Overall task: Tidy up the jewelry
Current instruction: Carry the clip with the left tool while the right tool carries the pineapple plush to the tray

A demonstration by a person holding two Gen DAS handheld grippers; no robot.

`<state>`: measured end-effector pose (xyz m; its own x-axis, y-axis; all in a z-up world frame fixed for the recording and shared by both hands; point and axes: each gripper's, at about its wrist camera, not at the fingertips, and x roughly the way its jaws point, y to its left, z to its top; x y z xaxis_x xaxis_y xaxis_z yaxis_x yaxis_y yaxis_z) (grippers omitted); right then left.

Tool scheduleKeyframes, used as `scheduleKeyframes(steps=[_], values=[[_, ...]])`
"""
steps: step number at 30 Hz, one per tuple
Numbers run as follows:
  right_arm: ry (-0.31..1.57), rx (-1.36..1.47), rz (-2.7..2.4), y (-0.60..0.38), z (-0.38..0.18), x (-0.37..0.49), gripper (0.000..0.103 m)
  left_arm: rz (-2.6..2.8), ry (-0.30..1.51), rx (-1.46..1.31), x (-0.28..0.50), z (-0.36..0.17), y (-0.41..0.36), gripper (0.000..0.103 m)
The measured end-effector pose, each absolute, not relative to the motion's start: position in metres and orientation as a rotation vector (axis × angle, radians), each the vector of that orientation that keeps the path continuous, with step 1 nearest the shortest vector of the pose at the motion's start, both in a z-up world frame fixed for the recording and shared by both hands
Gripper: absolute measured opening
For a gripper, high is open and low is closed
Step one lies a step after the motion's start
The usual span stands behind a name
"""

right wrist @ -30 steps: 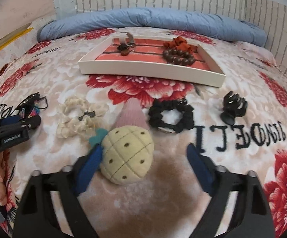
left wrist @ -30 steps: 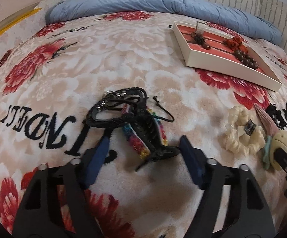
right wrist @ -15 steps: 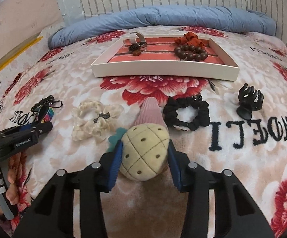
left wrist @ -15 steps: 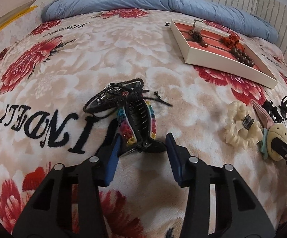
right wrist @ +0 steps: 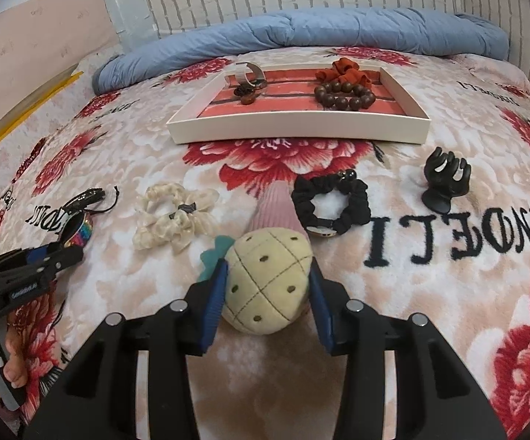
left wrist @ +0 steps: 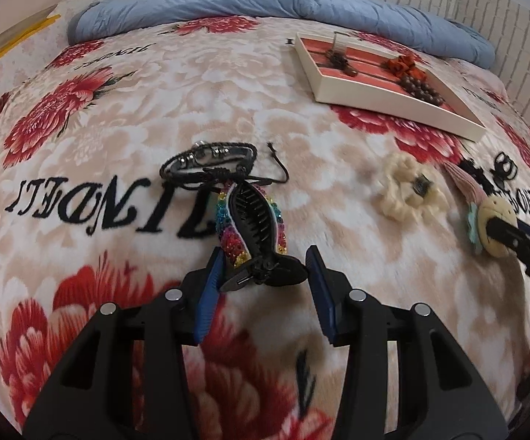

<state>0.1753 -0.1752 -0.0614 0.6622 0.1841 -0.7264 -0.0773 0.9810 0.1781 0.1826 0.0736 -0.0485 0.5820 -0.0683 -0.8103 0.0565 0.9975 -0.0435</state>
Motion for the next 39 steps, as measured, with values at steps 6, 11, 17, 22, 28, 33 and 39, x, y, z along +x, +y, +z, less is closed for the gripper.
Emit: scheduleKeyframes(steps=[6,11,17,22,28,33,39], values=[[0.818,0.120,0.145,-0.176,-0.058,0.168,0.042,-0.095,0.938,-0.023,0.164,-0.047,0.075,0.044],[0.802,0.118,0.142,-0.180,-0.052,0.164,0.042,-0.111,0.914,-0.023,0.154,-0.042,0.073,0.044],[0.773,0.119,0.141,-0.187,-0.039,0.160,0.042,-0.145,0.882,-0.037,0.145,-0.025,0.067,0.044],[0.745,0.119,0.144,-0.193,-0.027,0.168,0.042,-0.161,0.822,-0.029,0.153,0.002,0.058,0.044],[0.695,0.115,0.128,-0.208,-0.003,0.191,0.042,-0.171,0.734,-0.010,0.185,0.036,0.039,0.044],[0.668,0.102,0.100,-0.226,0.009,0.223,0.042,-0.184,0.684,0.010,0.225,0.054,0.014,0.044],[0.658,0.085,0.069,-0.247,0.015,0.276,0.042,-0.201,0.660,0.036,0.284,0.057,-0.021,0.044]])
